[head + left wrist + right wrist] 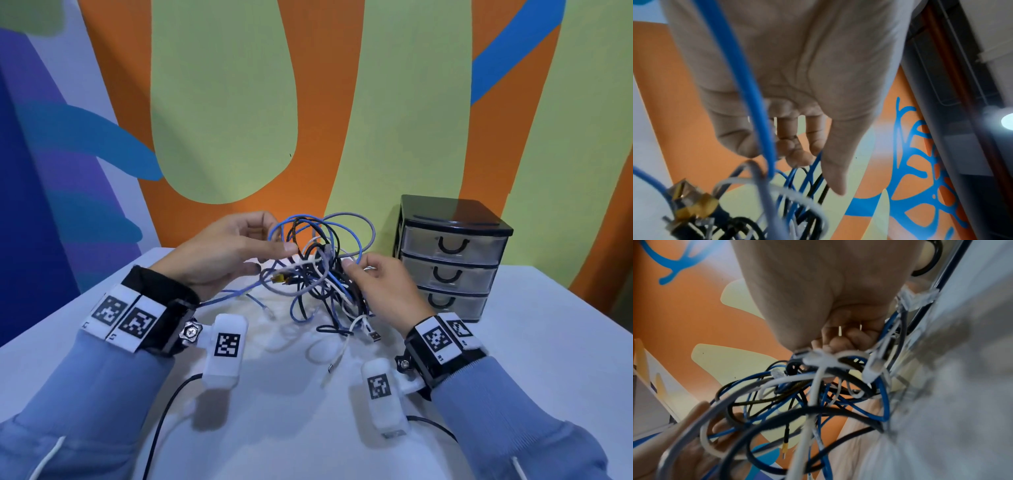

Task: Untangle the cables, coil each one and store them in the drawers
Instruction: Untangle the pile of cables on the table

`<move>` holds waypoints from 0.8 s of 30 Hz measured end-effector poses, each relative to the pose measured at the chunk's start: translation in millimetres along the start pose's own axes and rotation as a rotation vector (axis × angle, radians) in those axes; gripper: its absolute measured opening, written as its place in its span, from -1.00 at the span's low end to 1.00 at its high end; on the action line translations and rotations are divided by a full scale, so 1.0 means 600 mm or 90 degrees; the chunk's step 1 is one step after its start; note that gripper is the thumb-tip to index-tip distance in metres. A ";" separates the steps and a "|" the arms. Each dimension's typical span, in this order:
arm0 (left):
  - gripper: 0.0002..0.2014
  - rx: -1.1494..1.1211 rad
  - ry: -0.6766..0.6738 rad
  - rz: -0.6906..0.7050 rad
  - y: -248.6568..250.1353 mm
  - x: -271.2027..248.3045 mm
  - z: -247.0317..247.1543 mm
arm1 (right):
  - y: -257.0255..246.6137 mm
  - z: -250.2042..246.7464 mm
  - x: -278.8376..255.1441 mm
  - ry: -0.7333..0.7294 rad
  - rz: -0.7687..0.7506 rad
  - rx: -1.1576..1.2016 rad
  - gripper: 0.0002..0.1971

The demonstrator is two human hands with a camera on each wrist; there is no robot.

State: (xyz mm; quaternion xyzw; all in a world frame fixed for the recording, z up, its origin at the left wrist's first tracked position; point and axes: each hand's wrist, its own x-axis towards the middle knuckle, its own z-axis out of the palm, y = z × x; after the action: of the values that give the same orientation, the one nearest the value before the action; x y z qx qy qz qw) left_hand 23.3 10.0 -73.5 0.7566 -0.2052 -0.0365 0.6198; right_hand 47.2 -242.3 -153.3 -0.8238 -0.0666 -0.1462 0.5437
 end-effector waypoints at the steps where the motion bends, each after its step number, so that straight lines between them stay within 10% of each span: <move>1: -0.68 0.005 0.018 0.011 0.000 0.001 0.001 | -0.001 0.000 -0.001 0.003 0.002 -0.005 -0.54; 9: -0.73 -0.093 0.198 0.029 0.020 0.001 -0.019 | -0.014 -0.004 -0.016 -0.004 0.007 -0.036 -0.59; 17: -0.71 -0.379 0.175 0.146 0.037 -0.015 -0.035 | -0.041 -0.013 -0.022 0.105 -0.045 -0.146 -0.64; 21: -0.71 -0.315 0.133 0.109 0.041 -0.009 0.013 | -0.095 -0.008 -0.050 0.151 -0.241 -0.053 -0.84; 24: -0.72 -0.338 0.103 0.100 0.043 -0.010 0.032 | -0.125 0.020 -0.072 -0.009 -0.369 0.026 -0.86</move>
State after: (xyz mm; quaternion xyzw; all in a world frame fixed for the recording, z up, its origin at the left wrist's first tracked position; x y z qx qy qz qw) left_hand 5.0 -9.6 -54.3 0.5499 -0.1964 0.0198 0.8115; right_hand -11.9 -199.3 -105.5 -0.7605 -0.3055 -0.2885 0.4950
